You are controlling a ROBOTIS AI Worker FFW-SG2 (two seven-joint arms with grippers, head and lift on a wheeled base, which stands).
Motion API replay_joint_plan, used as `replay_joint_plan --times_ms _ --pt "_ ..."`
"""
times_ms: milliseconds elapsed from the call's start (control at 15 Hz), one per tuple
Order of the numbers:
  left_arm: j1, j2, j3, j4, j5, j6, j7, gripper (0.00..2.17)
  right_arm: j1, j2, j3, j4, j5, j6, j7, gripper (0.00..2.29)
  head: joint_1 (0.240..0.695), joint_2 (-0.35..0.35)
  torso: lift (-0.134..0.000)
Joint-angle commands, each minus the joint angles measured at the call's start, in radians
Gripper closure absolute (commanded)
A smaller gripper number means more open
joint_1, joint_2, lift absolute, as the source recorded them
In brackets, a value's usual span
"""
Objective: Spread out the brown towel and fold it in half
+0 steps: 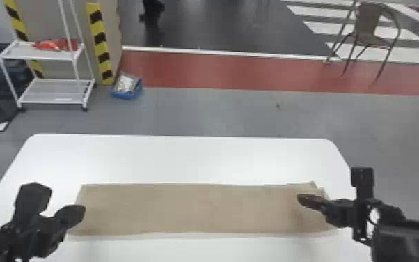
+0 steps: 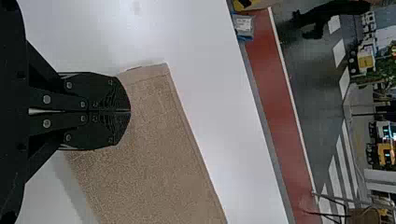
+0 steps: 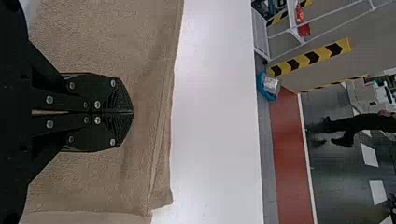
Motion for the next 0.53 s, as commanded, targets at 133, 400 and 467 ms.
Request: replay_joint_plan --times_ms 133,400,467 --pt "-0.006 -0.001 0.0 0.009 0.005 -0.029 0.0 1.66 -0.067 0.008 0.058 0.115 0.01 -0.107 -0.085 1.48 0.695 -0.104 0.0" --pt "0.019 0.001 0.016 -0.014 0.011 -0.041 0.007 1.66 0.013 0.022 -0.015 0.003 -0.038 -0.104 -0.061 1.47 0.695 -0.094 0.0" --pt "0.029 0.002 0.019 -0.013 0.023 -0.084 0.011 1.66 0.055 0.022 -0.043 -0.041 -0.056 -0.119 -0.053 1.46 0.695 -0.095 0.0"
